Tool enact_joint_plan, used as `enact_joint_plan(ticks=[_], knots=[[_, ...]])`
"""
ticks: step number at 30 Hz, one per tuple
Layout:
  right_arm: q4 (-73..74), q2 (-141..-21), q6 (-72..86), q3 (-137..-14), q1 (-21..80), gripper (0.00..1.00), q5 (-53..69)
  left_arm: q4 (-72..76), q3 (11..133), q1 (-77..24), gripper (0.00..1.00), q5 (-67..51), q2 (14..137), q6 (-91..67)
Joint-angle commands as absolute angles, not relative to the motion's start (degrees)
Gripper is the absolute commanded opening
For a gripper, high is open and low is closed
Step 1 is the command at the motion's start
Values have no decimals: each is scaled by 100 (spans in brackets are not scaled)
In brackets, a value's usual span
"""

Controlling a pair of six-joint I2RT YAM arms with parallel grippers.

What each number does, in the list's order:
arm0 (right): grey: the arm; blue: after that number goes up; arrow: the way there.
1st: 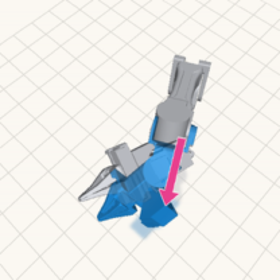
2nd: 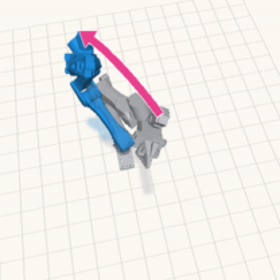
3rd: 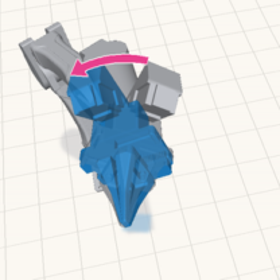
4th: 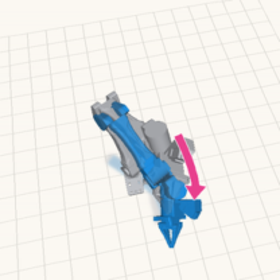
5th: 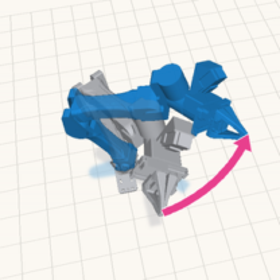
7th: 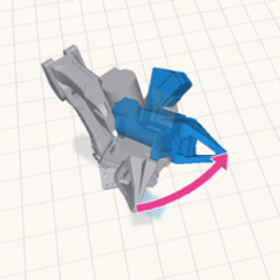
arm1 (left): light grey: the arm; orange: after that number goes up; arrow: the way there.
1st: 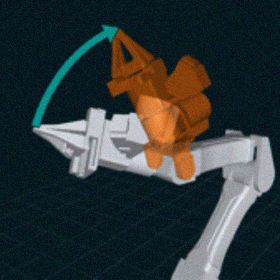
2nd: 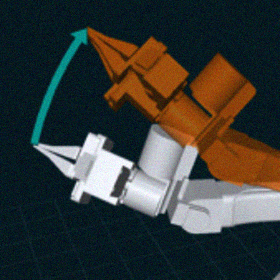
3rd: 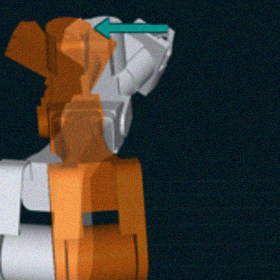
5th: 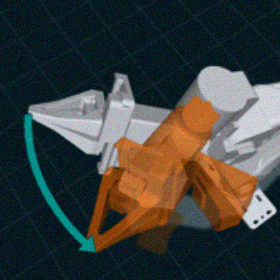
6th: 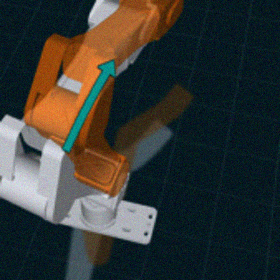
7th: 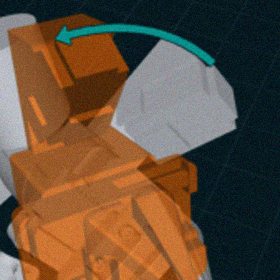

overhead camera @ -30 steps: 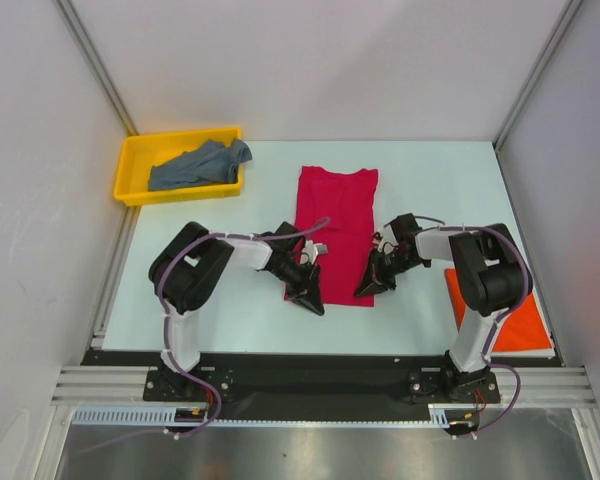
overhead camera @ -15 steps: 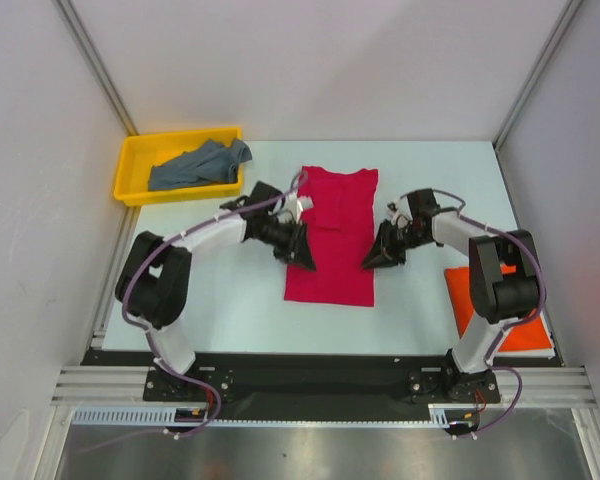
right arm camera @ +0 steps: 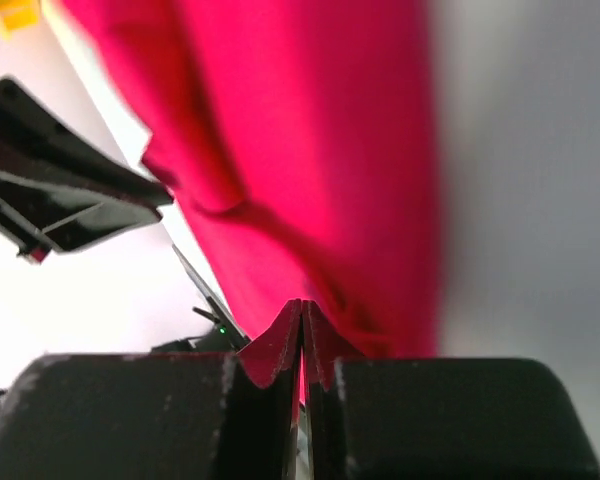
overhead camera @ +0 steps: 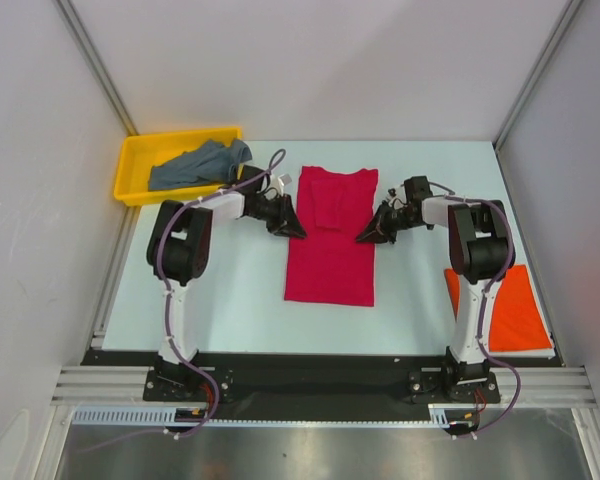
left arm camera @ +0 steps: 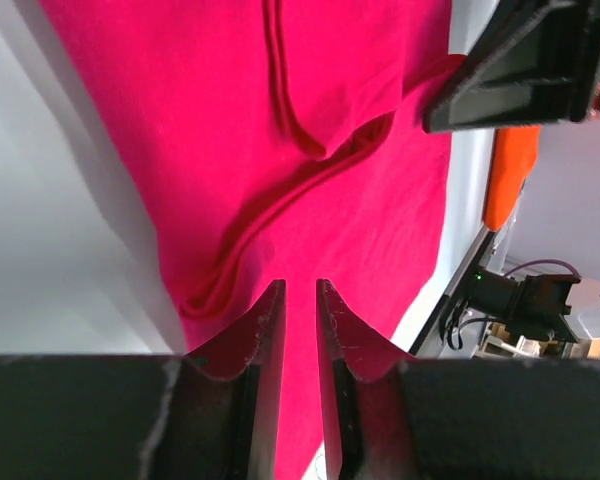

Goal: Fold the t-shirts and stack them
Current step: Fold the tshirt

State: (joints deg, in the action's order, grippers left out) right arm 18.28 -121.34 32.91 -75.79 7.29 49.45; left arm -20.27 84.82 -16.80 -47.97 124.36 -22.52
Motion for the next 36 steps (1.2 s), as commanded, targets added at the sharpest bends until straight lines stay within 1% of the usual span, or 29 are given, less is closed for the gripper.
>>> enact_joint_plan(ticks=[1,2,5,6,8,9,10,12,14,15,16,17,18,19,20,21,22,23,24,25,26,27,28,29,30,33,36], knots=[[1565,-12322,3525,-7743,545,6,5089,-1749,8710,-1670,23,-4799,12586,-2294],[1547,-12427,3524,-7752,501,6,5089,-1732,8727,-1626,23,-4747,12629,-2242],[1608,-12568,3428,-7831,264,16,5107,-2187,9077,-1617,22,-4238,12753,-1786],[1695,-12577,3367,-7875,220,21,5089,-2432,9183,-1608,25,-4088,12805,-1601],[2020,-12560,3130,-8050,62,24,5036,-2793,9560,-1608,28,-3607,12823,-1407],[2169,-12455,3007,-8120,44,29,4984,-3047,9632,-1608,32,-3456,12780,-1276],[2528,-12393,2875,-8191,44,32,4844,-3076,9650,-1608,36,-3289,12492,-1257],[2951,-12087,2436,-8393,-193,36,4633,-3085,9545,-1617,42,-2945,12070,-1266],[3505,-11805,2120,-8429,-255,40,4238,-3111,9335,-1643,46,-2508,11350,-1292],[3637,-11430,2066,-8368,-264,46,4088,-3120,9221,-1661,50,-2418,11112,-1309],[3778,-11226,2022,-8245,-264,48,3835,-3120,9089,-1661,51,-2330,10883,-1353],[3797,-11024,2013,-8105,-255,51,3754,-3085,8705,-1670,52,-2233,10359,-1441],[3788,-10769,2100,-7668,-255,57,3675,-2928,8440,-1670,52,-2198,10101,-1659],[3649,-10288,2196,-7403,-246,57,3561,-2822,8142,-1670,52,-2180,9785,-1809],[3500,-9970,2319,-7113,-237,59,3568,-2726,7530,-1705,52,-2119,9504,-1976],[3307,-9697,2729,-6388,-203,59,3621,-2446,7167,-1731,51,-2022,8892,-2369],[2904,-9433,2951,-6068,-185,58,3673,-2313,6815,-1766,50,-1917,8590,-2608],[2692,-8856,3232,-5673,-150,57,3665,-2207,6142,-1897,49,-1786,8309,-3141],[2455,-8581,3504,-5330,-97,57,3674,-1997,5822,-1985,49,-1645,7731,-3381],[1939,-8256,4107,-4630,-18,57,3683,-1882,5514,-2117,49,-1461,7473,-3627],[1673,-7713,4400,-4310,183,57,3639,-1768,4954,-2370,50,-1328,7201,-3882],[1461,-7395,4656,-4046,306,57,3569,-1558,4687,-2504,50,-1223,6781,-4372],[1285,-7131,5058,-3625,621,58,3281,-1443,4441,-2618,50,-1048,6576,-4586],[1292,-6902,5219,-3491,798,58,3087,-1372,4021,-2784,50,-976,6426,-5023],[1292,-6412,5403,-3315,974,61,2885,-1293,3808,-2812,52,-923,6172,-5254],[1126,-5620,6317,-2577,1668,65,2216,-933,2938,-2821,52,-932,5846,-6290],[791,-4890,7354,-1768,2170,66,1707,-476,2190,-2874,51,-827,5468,-7179]])
